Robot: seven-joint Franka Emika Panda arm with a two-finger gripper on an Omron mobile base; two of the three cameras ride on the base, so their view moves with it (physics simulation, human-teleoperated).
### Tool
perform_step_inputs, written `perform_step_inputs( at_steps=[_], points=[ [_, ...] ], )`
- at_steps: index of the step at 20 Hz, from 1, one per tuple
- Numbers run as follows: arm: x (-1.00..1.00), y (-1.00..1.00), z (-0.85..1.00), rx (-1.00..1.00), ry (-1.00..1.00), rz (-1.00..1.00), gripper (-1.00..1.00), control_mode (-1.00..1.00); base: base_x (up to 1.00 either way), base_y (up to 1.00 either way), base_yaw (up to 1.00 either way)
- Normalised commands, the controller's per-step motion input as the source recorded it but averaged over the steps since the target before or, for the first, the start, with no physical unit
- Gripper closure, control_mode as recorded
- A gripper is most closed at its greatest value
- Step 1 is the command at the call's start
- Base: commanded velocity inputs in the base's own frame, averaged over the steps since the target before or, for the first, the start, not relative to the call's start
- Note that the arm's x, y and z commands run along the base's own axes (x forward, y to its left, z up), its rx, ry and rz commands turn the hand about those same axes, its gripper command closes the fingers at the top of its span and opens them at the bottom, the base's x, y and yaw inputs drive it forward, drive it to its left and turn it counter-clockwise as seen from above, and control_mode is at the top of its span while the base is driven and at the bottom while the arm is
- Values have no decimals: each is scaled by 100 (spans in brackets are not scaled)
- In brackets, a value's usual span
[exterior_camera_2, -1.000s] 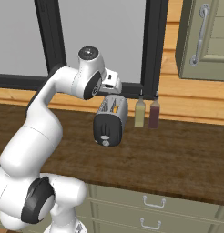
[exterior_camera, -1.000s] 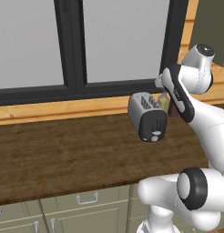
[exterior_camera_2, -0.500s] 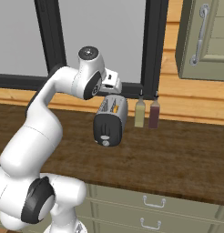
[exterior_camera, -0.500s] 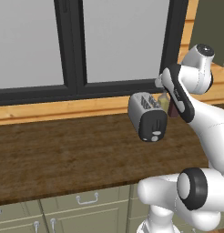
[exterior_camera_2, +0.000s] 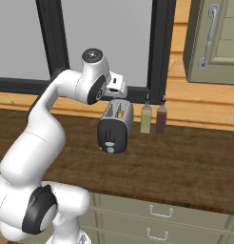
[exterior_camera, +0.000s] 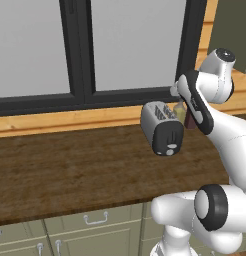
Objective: Start the toaster. Once the lever pops up, take the bread to the plate on the dining counter.
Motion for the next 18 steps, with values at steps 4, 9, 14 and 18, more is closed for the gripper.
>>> perform_step_inputs(
  at_steps=[4,9,14,18],
  points=[
    [0,0,0,0,0,0,-100,-100,0,0,0],
    [0,0,0,0,0,0,-100,-100,0,0,0],
    [0,0,0,0,0,0,-100,-100,0,0,0],
    [0,0,0,0,0,0,-100,-100,0,0,0]
  ],
)
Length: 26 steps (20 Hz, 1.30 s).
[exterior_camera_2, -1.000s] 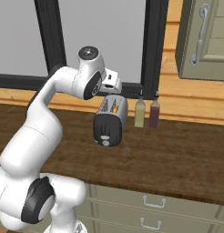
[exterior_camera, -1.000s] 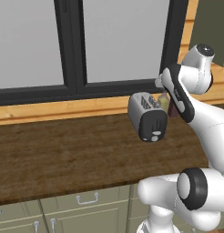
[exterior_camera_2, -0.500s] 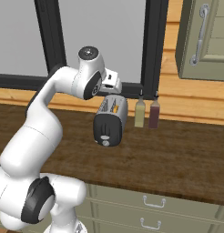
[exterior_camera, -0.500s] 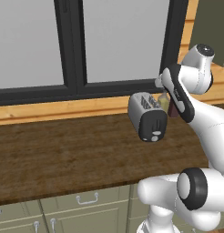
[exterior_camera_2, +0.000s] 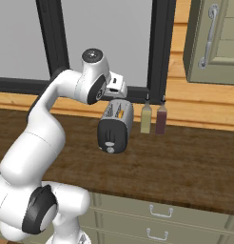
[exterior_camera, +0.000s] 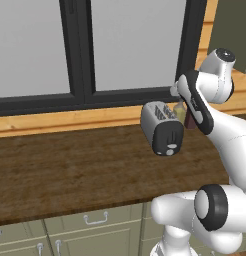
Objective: Start the toaster. Once the lever pops up, take the bread to the plate on the dining counter.
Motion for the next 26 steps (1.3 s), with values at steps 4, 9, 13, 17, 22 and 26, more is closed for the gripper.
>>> perform_step_inputs(
  at_steps=[4,9,13,17,22,26],
  points=[
    [0,0,0,0,0,0,-100,-100,0,0,0],
    [0,0,0,0,0,0,-100,-100,0,0,0],
    [0,0,0,0,0,0,-100,-100,0,0,0],
    [0,0,0,0,0,0,-100,-100,0,0,0],
    [0,0,0,0,0,0,-100,-100,0,0,0],
    [0,0,0,0,0,0,-100,-100,0,0,0]
  ],
)
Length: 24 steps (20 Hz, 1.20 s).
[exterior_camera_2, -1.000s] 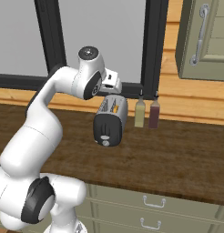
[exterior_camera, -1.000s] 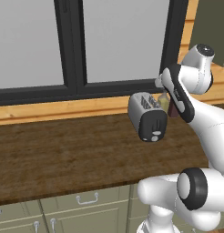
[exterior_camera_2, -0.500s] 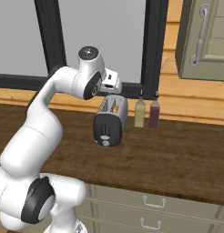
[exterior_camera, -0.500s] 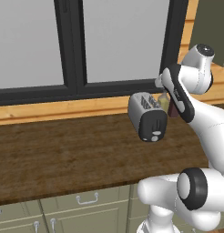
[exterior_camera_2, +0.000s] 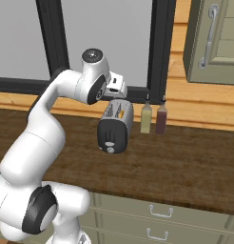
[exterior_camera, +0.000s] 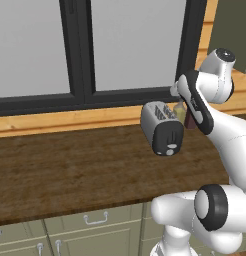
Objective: Start the toaster. Once the lever pops up, take the bread to the plate on the dining counter.
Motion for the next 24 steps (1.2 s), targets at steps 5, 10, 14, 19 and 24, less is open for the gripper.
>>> perform_step_inputs(
  at_steps=[5,10,14,19,24],
  points=[
    [0,0,0,0,0,0,-100,-100,0,0,0],
    [0,0,0,0,0,0,-100,-100,0,0,0],
    [0,0,0,0,0,0,-100,-100,0,0,0],
    [0,0,0,0,0,0,-100,-100,0,0,0],
    [0,0,0,0,0,0,-100,-100,0,0,0]
  ],
)
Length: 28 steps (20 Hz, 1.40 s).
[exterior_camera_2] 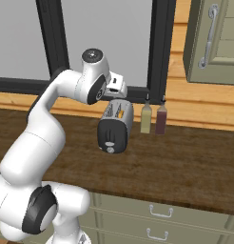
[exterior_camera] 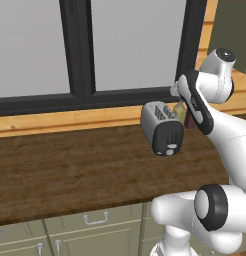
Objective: Start the toaster. Once the lever pops up, take the bread to the plate on the dining counter.
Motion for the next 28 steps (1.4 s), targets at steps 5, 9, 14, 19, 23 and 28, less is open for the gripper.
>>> perform_step_inputs(
  at_steps=[5,9,14,19,23,28],
  points=[
    [0,0,0,0,0,0,-100,-100,0,0,0],
    [0,0,0,0,0,0,-100,-100,0,0,0],
    [0,0,0,0,0,0,-100,-100,0,0,0],
    [0,0,0,0,0,0,-100,-100,0,0,0],
    [0,0,0,0,0,0,-100,-100,0,0,0],
    [0,0,0,0,0,0,-100,-100,0,0,0]
  ],
)
